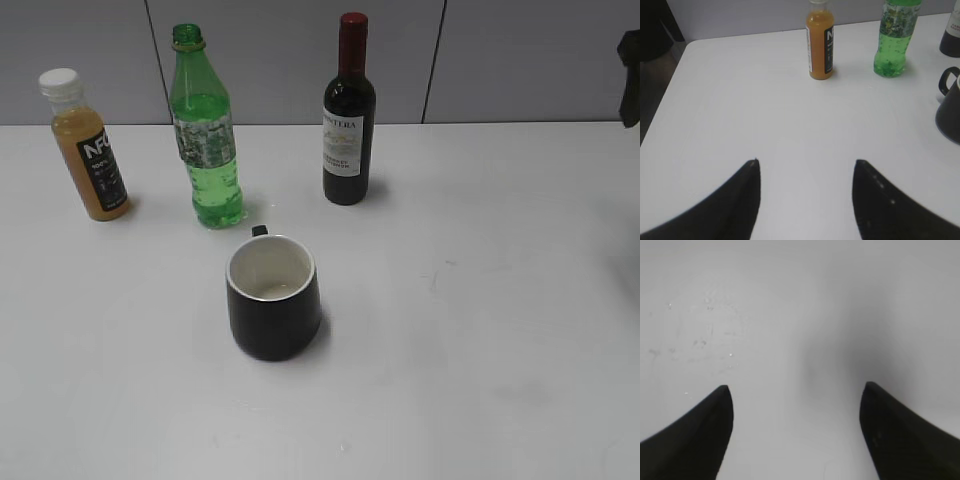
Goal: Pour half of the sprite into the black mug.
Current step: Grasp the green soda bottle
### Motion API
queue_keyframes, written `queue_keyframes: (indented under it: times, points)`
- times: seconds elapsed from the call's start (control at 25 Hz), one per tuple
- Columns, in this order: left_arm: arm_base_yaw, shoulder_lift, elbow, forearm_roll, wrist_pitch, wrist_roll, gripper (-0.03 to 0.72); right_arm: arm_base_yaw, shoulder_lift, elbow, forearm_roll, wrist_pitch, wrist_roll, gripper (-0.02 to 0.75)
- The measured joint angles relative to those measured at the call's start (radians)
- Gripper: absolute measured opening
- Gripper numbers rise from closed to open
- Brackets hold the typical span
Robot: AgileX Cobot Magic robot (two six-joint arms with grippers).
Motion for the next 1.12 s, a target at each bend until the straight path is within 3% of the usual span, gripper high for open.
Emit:
queue_keyframes:
  times: [0.32,0.88,1.12]
  points:
    - [0.0,0.0,0.0,0.0,0.0,0.0,0.448,0.0,-0.282,0.213,0.121,0.006,-0.056,0.594]
    - [0.0,0.0,0.0,0.0,0.0,0.0,0.448,0.0,-0.918,0.812,0.124,-0.054,-0.092,0.593]
    - [0.0,0.0,0.0,0.0,0.0,0.0,0.448,0.0,-1.17,0.972,0.124,-0.123,-0.094,0.592]
